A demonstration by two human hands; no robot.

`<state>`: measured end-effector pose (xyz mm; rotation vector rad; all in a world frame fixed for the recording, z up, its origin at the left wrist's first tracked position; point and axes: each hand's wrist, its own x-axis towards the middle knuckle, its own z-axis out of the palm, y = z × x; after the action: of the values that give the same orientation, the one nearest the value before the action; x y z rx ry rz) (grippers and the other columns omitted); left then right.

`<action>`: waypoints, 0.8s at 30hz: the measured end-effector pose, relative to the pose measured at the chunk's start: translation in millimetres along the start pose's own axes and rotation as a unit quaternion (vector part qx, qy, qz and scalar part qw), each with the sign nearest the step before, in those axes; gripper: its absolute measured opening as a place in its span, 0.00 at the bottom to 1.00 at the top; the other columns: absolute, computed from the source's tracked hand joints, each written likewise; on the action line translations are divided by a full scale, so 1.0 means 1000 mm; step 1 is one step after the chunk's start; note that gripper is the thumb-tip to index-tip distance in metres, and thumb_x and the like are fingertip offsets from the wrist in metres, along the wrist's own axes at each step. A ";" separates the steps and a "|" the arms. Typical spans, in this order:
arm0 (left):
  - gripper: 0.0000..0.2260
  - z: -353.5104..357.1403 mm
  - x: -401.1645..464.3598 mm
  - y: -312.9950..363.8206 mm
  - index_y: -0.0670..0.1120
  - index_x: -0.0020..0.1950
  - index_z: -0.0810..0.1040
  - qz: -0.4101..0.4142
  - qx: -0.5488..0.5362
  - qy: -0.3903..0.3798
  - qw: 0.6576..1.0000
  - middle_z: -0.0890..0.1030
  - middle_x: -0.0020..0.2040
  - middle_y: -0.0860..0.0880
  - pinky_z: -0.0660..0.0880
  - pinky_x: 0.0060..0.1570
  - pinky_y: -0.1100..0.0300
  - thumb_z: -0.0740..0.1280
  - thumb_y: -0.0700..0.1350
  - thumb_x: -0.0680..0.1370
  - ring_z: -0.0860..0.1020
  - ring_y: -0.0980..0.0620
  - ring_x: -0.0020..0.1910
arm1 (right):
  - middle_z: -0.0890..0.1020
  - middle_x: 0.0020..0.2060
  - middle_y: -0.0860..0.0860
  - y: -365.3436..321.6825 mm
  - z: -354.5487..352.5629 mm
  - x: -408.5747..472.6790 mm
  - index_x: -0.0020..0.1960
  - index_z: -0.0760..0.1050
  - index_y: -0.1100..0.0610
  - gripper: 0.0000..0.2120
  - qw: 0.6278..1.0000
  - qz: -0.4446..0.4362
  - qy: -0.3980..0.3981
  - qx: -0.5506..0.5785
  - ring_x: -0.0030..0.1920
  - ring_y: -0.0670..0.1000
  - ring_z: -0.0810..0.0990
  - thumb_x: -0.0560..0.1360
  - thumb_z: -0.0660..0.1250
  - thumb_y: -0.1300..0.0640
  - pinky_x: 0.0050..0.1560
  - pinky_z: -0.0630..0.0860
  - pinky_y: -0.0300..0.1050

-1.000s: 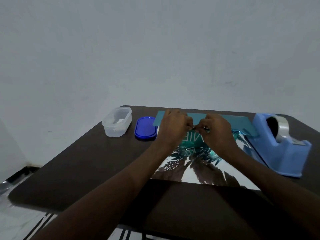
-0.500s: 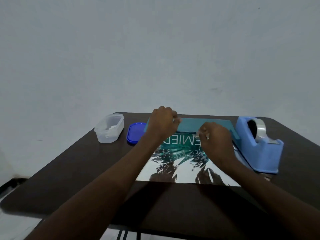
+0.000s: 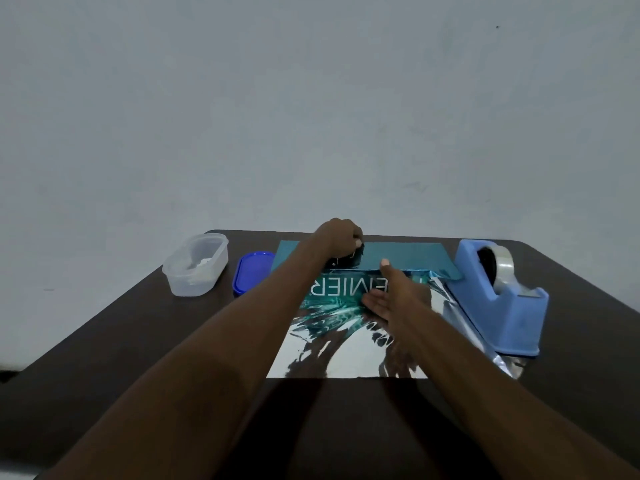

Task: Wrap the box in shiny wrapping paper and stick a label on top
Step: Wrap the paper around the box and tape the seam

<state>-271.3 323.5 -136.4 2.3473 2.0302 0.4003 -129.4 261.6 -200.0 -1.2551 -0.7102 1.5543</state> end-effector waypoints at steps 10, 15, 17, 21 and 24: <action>0.15 -0.003 0.012 -0.018 0.46 0.61 0.82 -0.028 -0.066 -0.018 0.997 0.81 0.61 0.46 0.71 0.62 0.56 0.61 0.39 0.79 0.76 0.46 0.62 | 0.83 0.41 0.61 -0.005 0.013 0.014 0.47 0.73 0.62 0.15 0.999 -0.007 0.037 -0.021 0.39 0.59 0.84 0.75 0.72 0.51 0.38 0.82 0.50; 0.15 -0.007 0.008 -0.019 0.44 0.60 0.82 -0.060 -0.074 -0.014 0.995 0.81 0.62 0.46 0.71 0.62 0.57 0.61 0.39 0.78 0.76 0.45 0.62 | 0.81 0.39 0.61 -0.014 0.020 0.021 0.42 0.70 0.60 0.14 0.997 -0.009 0.018 -0.078 0.36 0.58 0.82 0.77 0.68 0.51 0.33 0.78 0.49; 0.15 -0.010 0.004 -0.023 0.40 0.61 0.81 -0.088 -0.073 -0.019 0.993 0.80 0.62 0.43 0.72 0.63 0.53 0.60 0.39 0.78 0.76 0.43 0.62 | 0.80 0.38 0.62 -0.020 0.022 0.024 0.41 0.67 0.60 0.13 0.995 -0.008 0.009 -0.103 0.37 0.60 0.82 0.77 0.67 0.53 0.41 0.81 0.55; 0.13 -0.015 -0.005 -0.045 0.38 0.56 0.81 -0.127 -0.043 0.008 0.991 0.83 0.55 0.43 0.77 0.56 0.52 0.62 0.41 0.75 0.79 0.44 0.54 | 0.79 0.38 0.62 -0.037 0.023 0.031 0.47 0.70 0.63 0.10 0.982 -0.017 -0.021 -0.187 0.40 0.62 0.82 0.75 0.67 0.56 0.56 0.77 0.64; 0.10 -0.024 -0.023 -0.051 0.39 0.49 0.81 -0.144 -0.034 0.030 0.989 0.83 0.48 0.44 0.76 0.47 0.56 0.65 0.44 0.74 0.78 0.45 0.45 | 0.75 0.44 0.59 -0.052 0.027 0.037 0.53 0.71 0.63 0.07 0.971 -0.020 -0.062 -0.228 0.40 0.60 0.78 0.76 0.65 0.61 0.43 0.80 0.61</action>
<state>-328.1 305.7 -125.8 1.9840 2.2960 0.5246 -137.7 318.1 -160.1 -1.4693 -1.2173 1.4923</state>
